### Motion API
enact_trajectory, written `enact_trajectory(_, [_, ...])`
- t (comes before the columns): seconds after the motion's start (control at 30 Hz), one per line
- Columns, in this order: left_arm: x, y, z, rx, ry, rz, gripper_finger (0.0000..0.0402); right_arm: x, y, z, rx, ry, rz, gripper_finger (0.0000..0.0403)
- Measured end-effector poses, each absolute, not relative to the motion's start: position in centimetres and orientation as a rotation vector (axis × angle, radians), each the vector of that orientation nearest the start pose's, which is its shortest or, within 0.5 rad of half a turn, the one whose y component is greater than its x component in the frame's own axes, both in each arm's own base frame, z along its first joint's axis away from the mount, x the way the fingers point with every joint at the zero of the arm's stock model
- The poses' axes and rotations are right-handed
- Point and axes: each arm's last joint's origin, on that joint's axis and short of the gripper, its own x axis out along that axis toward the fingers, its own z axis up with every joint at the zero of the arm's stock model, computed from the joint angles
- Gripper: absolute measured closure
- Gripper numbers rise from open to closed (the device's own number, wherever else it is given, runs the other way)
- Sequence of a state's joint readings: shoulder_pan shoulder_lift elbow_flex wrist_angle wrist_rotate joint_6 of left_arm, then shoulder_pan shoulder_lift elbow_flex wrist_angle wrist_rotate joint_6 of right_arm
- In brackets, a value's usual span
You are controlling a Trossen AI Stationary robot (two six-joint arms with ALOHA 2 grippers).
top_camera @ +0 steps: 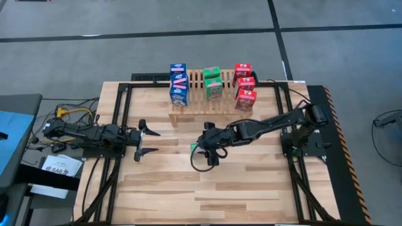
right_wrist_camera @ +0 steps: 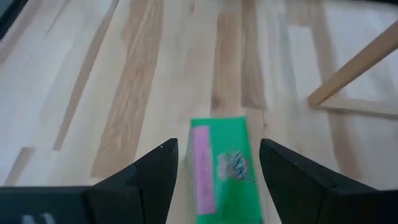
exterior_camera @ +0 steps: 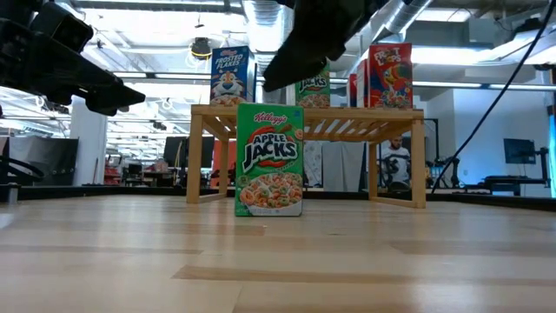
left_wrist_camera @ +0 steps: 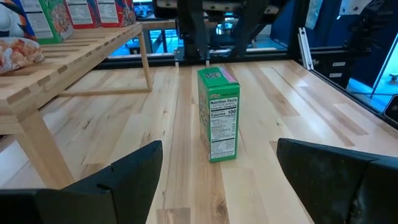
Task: Stack cereal on shelf
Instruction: Put the green cereal box on the shelf aligned with the other green cereal box
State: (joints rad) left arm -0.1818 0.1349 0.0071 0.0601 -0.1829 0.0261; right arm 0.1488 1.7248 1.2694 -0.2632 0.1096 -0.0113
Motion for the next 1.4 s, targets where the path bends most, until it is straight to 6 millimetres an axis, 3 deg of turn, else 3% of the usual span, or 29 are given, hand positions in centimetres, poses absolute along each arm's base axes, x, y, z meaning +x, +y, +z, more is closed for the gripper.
enact_trajectory(0.47, [10.4,-1.4,16.0,0.039,0.07,0.0,0.0095,37.6,5.2,24.8,-0.148,0.706,0.032,0.0091])
enact_trajectory(0.6, [10.4,-1.4,16.1,0.039,0.07,0.0,0.0095,37.6,5.3,24.8,-0.157,0.712,0.022,0.009])
enact_trajectory(0.87, [10.5,-1.4,16.0,0.039,0.072,0.001,0.0095,38.7,5.6,22.4,-0.172,0.752,0.019,0.009])
enact_trajectory(1.4, [10.7,-1.4,15.7,0.046,0.108,-0.001,0.0095,38.2,5.2,22.0,-0.144,0.821,-0.002,0.009])
